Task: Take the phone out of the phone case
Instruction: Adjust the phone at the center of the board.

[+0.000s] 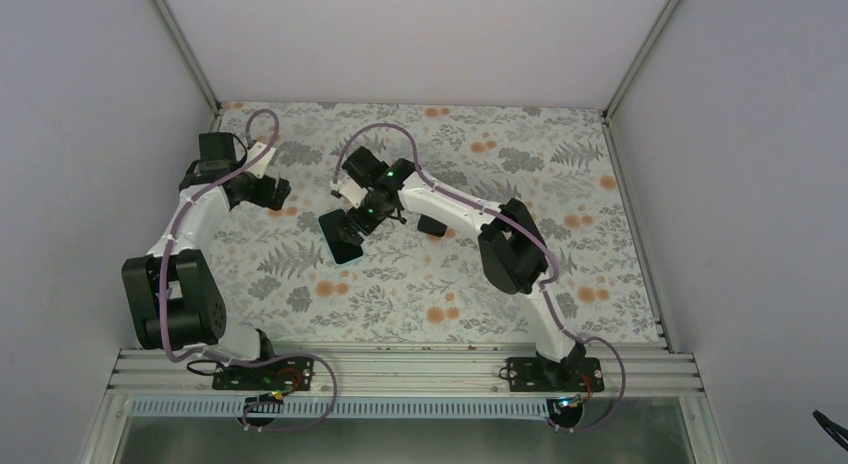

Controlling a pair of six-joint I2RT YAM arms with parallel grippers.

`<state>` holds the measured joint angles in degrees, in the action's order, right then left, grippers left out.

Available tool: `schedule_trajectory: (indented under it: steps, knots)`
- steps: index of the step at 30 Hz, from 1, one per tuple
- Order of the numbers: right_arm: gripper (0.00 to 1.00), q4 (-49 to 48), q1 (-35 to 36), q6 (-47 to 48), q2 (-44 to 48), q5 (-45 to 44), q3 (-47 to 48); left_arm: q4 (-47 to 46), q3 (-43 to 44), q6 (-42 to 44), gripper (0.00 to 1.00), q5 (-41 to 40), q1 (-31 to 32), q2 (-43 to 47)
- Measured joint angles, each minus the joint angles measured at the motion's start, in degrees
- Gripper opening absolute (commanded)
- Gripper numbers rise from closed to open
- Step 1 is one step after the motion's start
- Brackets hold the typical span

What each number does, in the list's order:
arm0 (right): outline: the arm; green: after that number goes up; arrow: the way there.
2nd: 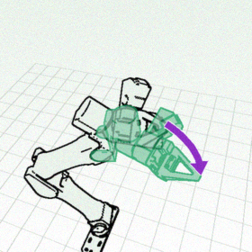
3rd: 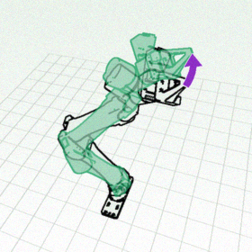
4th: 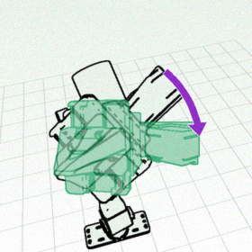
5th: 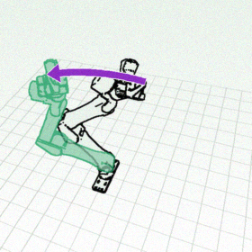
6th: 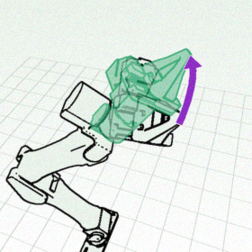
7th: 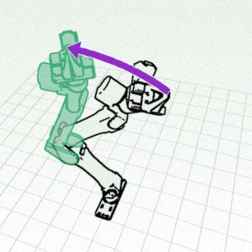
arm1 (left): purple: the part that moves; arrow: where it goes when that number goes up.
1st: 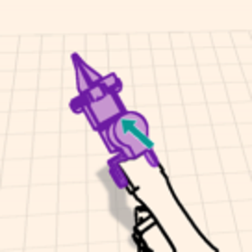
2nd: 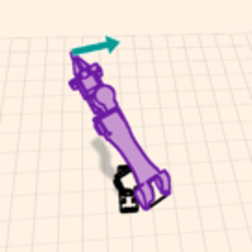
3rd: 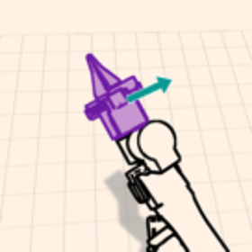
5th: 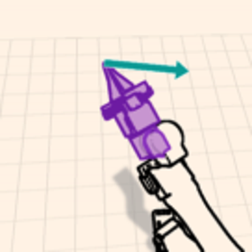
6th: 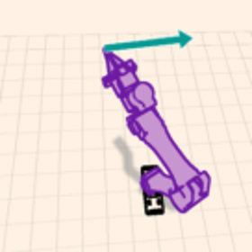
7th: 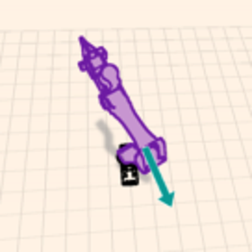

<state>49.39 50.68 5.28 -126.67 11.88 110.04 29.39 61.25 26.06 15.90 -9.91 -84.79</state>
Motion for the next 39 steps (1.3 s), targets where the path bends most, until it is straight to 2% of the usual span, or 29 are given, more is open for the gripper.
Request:
schedule_trajectory:
  steps: [7, 15, 27, 39]
  knots:
    - [1.0, -2.91, 1.22, -10.97, -4.79, -1.6, 3.63, -0.85, -1.62, -1.09, 1.0, -1.36, 0.0, 1.49]
    - [1.0, -3.98, 2.78, -14.47, -9.25, -2.14, 4.15, -1.73, -2.75, -1.77, 1.0, -2.19, 0.0, 2.73]
    - [1.0, -4.92, 3.58, -10.82, -8.68, 2.05, 1.2, -1.9, -3.45, -2.27, 1.0, -4.81, -0.11, 1.92]
    - [1.0, -5.01, 4.81, -2.56, -5.95, 19.15, -4.59, -1.97, -3.65, -2.29, 1.0, -5.38, -0.22, 2.12]
